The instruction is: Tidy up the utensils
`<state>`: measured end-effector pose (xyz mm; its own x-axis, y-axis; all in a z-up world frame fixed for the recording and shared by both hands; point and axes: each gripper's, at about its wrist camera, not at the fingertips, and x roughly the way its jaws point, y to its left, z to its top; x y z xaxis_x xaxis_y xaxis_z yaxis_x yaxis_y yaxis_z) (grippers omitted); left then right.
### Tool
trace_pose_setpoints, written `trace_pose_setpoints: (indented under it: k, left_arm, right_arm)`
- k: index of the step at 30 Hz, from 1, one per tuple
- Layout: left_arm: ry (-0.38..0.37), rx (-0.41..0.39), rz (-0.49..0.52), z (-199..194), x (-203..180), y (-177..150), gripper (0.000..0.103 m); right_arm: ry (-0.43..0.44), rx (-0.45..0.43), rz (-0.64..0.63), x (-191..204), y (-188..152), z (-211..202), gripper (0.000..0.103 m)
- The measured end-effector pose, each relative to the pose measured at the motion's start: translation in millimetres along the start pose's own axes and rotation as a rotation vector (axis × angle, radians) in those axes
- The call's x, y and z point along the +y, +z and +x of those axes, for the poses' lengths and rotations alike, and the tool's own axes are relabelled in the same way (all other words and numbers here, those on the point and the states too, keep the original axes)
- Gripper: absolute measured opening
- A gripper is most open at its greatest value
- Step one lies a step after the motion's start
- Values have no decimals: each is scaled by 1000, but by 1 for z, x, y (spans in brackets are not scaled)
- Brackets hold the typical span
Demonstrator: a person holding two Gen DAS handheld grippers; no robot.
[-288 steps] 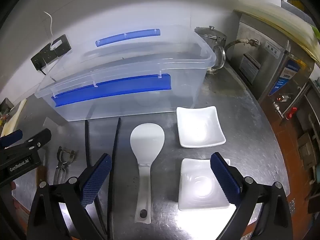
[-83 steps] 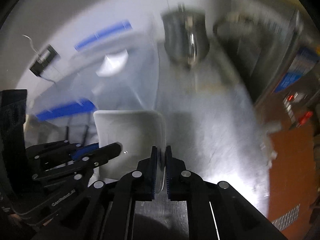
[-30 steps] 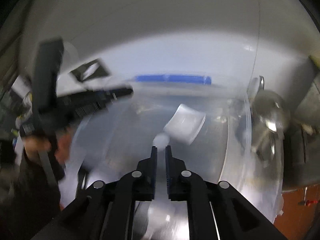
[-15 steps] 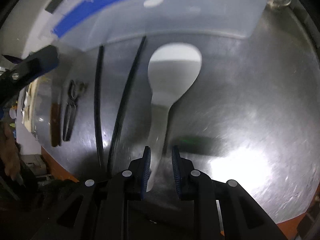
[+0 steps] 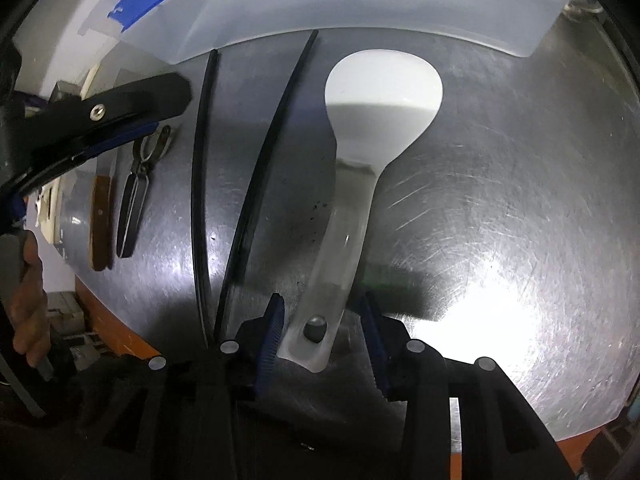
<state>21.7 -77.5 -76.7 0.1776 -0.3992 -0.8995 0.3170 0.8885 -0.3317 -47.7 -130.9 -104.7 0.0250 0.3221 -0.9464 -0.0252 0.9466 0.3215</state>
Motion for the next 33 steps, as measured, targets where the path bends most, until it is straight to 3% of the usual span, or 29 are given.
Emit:
trace_pose_setpoints:
  k: [3,6,10,11,12,18,22,28,29,31,33]
  left_arm:
    - [-4,8,7,4,-4,0,65]
    - [-27,28,1,9,-8,2,65]
    - [-105,83,-22,21,-16,3,65]
    - [-126,97,-30,24,-17,3,65]
    - [-146,110,-37,27,-19,3,65]
    - [-236,213,-80,57,-33,1,65]
    - [-247,278,-166,80,-31,0,65]
    - [-221,289,-191,92,-46,4,64]
    - [-209,286,-192,93,-50,4,63]
    - [-182,283,-191,96,-52,5,40]
    - [-172,290,-191,101,-54,5,26]
  right_arm:
    - [-26,0,-16,5,-2,4,31]
    - [10,-5,21,-3,-2,2,25]
    - [71,-18,82,-23,-6,-5,25]
    - [73,-21,95,-27,-6,-6,20]
    - [78,-22,105,-30,-7,-6,8]
    - [82,-21,125,-36,-13,-10,10]
    - [67,-54,95,-43,-15,-22,32]
    - [86,-35,96,-52,-21,-19,32]
    - [87,-34,96,-53,-21,-19,32]
    - [98,-26,98,-58,-21,-17,32]
    - [107,-24,101,-62,-22,-18,32]
